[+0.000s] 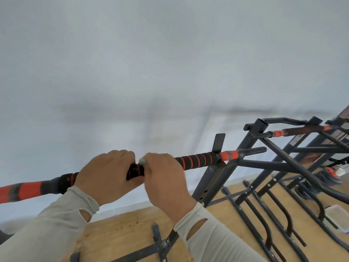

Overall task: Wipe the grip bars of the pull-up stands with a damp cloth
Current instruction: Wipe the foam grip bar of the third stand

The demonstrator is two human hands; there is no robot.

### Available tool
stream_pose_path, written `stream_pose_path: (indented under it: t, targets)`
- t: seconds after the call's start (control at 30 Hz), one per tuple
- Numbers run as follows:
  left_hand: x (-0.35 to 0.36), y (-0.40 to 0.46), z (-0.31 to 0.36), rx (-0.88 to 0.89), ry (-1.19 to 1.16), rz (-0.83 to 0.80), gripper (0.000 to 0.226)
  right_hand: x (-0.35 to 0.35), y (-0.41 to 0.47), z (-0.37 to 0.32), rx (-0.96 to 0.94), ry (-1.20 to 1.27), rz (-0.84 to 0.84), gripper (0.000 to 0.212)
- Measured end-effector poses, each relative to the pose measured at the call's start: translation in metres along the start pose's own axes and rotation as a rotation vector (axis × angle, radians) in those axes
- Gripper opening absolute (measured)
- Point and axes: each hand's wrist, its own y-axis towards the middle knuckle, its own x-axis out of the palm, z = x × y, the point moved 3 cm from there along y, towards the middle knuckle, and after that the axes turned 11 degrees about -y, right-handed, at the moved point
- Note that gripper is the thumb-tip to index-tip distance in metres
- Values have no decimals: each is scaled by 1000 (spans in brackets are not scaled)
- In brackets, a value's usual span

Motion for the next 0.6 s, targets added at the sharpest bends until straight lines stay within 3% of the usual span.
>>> stream_pose_path:
  t: [0.13, 0.23, 0.3, 0.37, 0.47, 0.53, 0.6]
  targets:
    - [0, -1, -2, -47, -17, -33, 47, -10, 5, 37, -121, -50, -58, 15]
    - [0, -1, -3, -82, -15, -52, 48, -31, 10, 109, 4, -404, -230, 27]
    - [0, 0, -3, -88, -6, -57, 49, -45, 3, 148, 182, -483, -261, 23]
    - [0, 0, -2, -102, -8, -66, 48, -48, -3, 154, 243, -454, -199, 21]
    - [-2, 1, -1, -130, -10, -105, 48, -30, -10, 110, 267, -187, -60, 20]
    - [-5, 0, 1, -142, -5, -121, 48, -16, -14, 73, 225, -34, 37, 23]
    - [-8, 0, 4, -146, 10, -137, 48, -6, -16, 54, 163, -34, 123, 16]
